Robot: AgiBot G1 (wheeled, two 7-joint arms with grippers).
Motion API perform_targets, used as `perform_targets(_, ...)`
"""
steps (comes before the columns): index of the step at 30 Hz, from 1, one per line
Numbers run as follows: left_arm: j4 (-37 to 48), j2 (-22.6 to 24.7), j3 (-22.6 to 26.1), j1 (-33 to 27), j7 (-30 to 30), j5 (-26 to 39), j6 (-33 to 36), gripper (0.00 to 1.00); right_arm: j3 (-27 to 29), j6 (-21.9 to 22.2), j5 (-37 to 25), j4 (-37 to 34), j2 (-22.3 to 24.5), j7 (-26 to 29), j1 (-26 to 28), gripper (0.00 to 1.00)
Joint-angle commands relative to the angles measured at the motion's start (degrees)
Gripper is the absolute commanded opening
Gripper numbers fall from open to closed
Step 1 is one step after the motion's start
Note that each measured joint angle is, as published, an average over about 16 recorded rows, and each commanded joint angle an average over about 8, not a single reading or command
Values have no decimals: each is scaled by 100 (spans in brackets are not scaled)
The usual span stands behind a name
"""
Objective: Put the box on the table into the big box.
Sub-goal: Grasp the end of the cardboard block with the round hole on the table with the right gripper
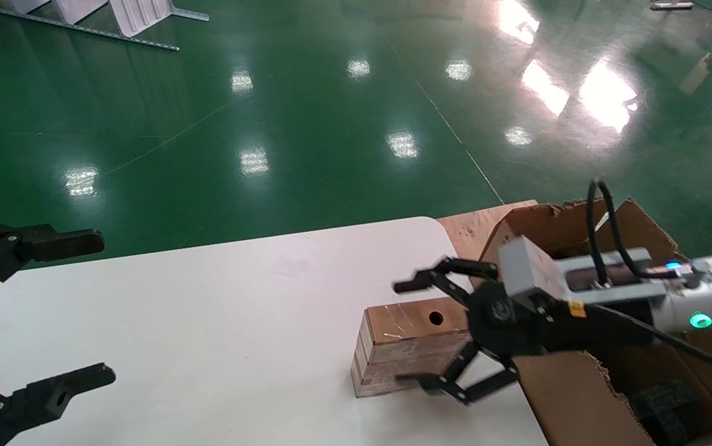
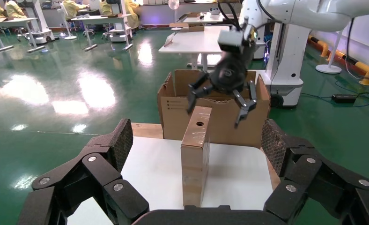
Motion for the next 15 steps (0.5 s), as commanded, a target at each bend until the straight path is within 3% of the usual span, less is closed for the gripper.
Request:
perform_targets(1,0,0,0,0,0,0,0,100,-164,-13,38,-118,153,-155,-33,100)
perform_targets(15,0,0,1,0,1,-1,0,100,-891,16,122,-985,86,-715,442,100)
